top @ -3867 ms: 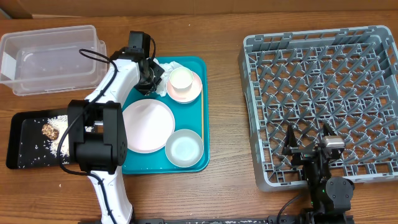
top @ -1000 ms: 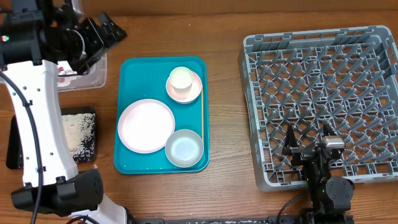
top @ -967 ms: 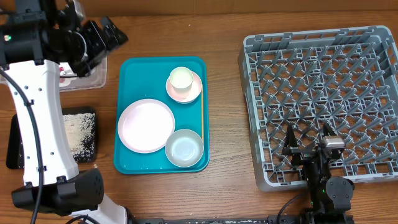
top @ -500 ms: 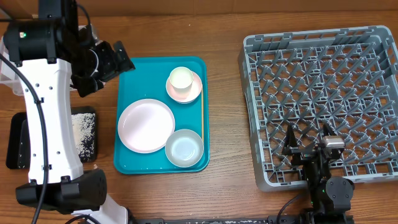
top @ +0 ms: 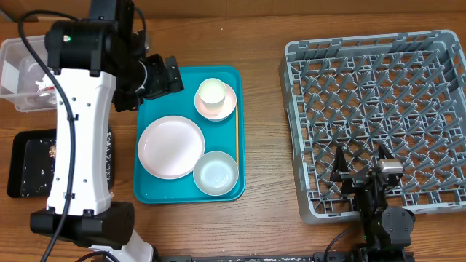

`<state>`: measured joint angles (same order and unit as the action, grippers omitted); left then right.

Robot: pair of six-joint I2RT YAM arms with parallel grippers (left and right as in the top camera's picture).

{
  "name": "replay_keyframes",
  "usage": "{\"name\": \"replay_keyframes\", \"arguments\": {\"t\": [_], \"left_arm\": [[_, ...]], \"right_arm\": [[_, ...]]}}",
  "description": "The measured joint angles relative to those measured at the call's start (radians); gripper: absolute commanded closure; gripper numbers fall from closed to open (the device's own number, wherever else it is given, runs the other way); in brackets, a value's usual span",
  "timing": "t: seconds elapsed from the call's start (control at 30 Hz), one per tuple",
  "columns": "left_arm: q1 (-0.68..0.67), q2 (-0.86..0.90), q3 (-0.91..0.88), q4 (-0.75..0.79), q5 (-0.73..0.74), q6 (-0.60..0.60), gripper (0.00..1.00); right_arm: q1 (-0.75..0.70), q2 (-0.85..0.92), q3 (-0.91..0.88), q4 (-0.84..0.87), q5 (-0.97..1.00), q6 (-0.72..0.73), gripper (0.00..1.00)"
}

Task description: Sort waste into correct bins and load items into the dishwasher

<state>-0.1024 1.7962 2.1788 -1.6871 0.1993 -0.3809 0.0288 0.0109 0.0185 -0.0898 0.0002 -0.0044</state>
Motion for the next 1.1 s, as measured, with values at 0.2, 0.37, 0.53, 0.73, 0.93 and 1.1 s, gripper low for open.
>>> {"name": "replay_keyframes", "arguments": {"t": [0.2, 0.37, 0.53, 0.73, 0.93, 1.1], "left_arm": [[-0.049, 0.000, -0.032, 0.003, -0.049, 0.001, 0.00], [-0.046, 0.000, -0.062, 0.043, -0.160, 0.000, 0.00], [0.024, 0.000, -0.064, 0.103, -0.246, -0.014, 0.00], [0.196, 0.000, -0.065, 0.112, -0.284, -0.088, 0.00], [0.298, 0.000, -0.065, 0.097, -0.283, -0.118, 0.00], [0.307, 0.000, -0.065, 0.097, -0.283, -0.119, 0.00]], "right_arm": [[0.000, 0.000, 0.000, 0.000, 0.000, 0.000, 0.00], [0.000, 0.000, 0.000, 0.000, 0.000, 0.000, 0.00], [0.000, 0.000, 0.000, 0.000, 0.000, 0.000, 0.00], [0.000, 0.000, 0.000, 0.000, 0.000, 0.000, 0.00], [0.000, 0.000, 0.000, 0.000, 0.000, 0.000, 0.00], [0.000, 0.000, 0.000, -0.001, 0.000, 0.000, 0.00]]}}
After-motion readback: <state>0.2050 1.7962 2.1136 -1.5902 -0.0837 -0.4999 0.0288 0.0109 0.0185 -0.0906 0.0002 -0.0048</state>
